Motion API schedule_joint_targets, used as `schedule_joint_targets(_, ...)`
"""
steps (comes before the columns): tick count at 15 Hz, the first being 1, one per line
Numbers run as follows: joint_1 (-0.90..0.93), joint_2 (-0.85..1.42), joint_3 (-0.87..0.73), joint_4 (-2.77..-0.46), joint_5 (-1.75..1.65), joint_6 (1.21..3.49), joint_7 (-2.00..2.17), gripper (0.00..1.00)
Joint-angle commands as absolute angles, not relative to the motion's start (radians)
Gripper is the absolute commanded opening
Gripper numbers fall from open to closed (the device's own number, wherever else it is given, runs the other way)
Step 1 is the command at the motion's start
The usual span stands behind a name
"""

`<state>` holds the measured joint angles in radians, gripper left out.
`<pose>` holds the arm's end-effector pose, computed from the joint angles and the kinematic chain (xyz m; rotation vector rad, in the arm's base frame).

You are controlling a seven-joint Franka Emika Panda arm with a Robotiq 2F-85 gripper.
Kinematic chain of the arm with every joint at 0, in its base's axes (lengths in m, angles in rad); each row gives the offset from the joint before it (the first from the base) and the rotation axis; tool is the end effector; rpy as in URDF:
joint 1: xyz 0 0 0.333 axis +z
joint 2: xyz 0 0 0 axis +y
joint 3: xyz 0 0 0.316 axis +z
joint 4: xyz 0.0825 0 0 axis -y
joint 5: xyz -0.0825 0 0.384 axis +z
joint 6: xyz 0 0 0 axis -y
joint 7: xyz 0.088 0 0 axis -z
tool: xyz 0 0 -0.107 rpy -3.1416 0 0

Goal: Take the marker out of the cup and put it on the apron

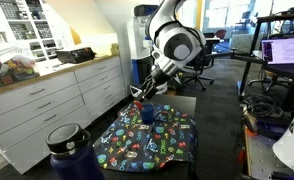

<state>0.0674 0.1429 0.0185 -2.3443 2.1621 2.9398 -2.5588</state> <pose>0.4746 -0.0130 0.2603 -2.7610 -0.7634 -1.1805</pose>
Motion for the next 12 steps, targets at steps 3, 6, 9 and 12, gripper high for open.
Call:
schedule_joint_targets(3, 0.079, 0.149, 0.044, -2.317, 2.097, 3.062, -2.475, 1.0)
schedule_joint_targets(6, 0.077, 0.157, 0.062, -2.319, 2.056, 3.1, -2.432, 1.0)
schedule_joint_targets(9, 0.076, 0.168, 0.084, -2.323, 2.014, 3.13, -2.368, 1.0)
schedule_joint_targets(12, 0.074, 0.179, 0.106, -2.321, 1.99, 3.136, -2.309, 1.0)
